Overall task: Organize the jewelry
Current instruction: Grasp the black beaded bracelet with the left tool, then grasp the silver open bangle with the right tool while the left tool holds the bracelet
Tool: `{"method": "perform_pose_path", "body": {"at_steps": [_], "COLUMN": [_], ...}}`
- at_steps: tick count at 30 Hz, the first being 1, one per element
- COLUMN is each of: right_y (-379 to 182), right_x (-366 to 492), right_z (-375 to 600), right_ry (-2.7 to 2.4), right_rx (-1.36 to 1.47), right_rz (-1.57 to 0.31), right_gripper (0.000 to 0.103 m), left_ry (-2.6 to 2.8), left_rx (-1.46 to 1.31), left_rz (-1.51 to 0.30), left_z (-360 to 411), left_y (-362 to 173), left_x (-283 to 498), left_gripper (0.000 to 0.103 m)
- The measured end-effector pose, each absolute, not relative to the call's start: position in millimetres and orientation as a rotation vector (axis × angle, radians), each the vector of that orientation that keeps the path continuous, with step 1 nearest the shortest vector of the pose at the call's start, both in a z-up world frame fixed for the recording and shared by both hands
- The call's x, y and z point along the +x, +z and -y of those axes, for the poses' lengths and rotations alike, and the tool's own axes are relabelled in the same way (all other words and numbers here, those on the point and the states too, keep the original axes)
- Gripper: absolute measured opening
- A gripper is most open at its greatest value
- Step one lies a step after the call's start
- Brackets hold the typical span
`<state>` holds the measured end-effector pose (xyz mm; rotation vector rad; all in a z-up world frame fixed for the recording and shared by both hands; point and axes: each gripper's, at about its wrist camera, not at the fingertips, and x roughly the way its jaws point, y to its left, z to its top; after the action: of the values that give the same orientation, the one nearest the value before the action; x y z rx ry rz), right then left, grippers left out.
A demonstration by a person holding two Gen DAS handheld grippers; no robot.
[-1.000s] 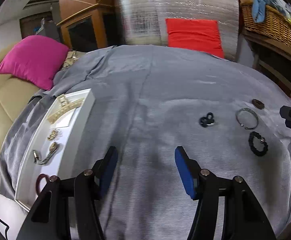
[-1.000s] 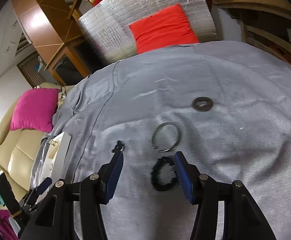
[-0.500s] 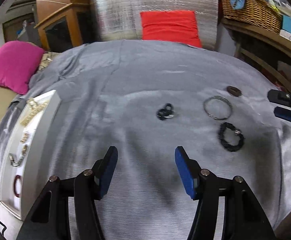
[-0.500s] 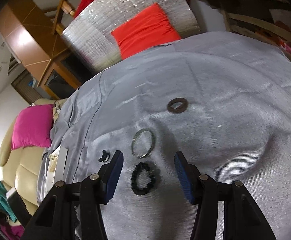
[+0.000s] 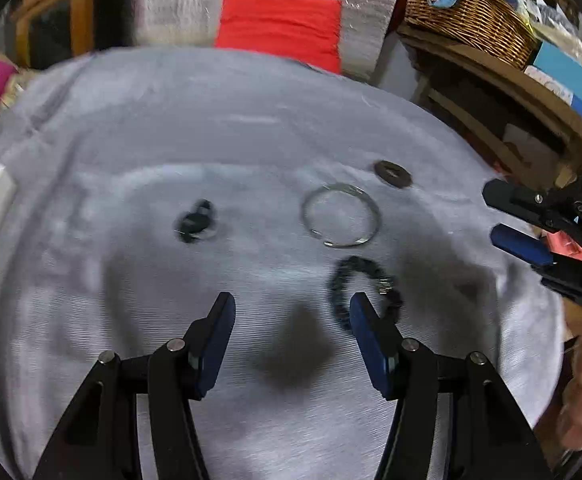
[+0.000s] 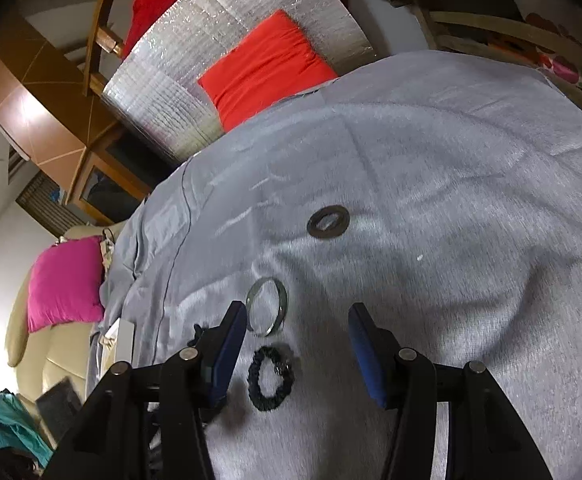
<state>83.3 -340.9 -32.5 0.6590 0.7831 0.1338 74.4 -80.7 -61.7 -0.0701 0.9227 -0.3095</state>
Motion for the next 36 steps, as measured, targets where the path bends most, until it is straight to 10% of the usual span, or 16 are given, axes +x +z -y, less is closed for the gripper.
{"method": "perform_pose_path", "body": {"at_steps": [7,13,33,36], "right_y": [-37.9,-47.3,-68.1,-67.3], "right_x": [99.4,118.9,152.0,155.2], "right_z": [350.7,340.2,281.6,270.0], "right_ry": [0.15,0.216,0.21,0.188], "right_rx": [0.706,0.725,0.639,0.56], "right_rz": [-0.758,-0.792,-0.914,-0.925], "right_gripper": [0.051,0.039,0.039,0.057], "left_ry": [-0.39,-0.48,-0.373,-0.344], "left_rx": [-0.049,-0.056,-0.067,-0.074], "left_rz": [-0.945,-0.958,-0.93,-0.944], "left_z": [105.2,110.8,21.8,9.0], "left_y": [-75.6,-81.2,-51.5,-54.7], "left_x": [93.4,103.2,73.6,76.7], "left_gripper": [0.05,0.011,0.008,0.008]}}
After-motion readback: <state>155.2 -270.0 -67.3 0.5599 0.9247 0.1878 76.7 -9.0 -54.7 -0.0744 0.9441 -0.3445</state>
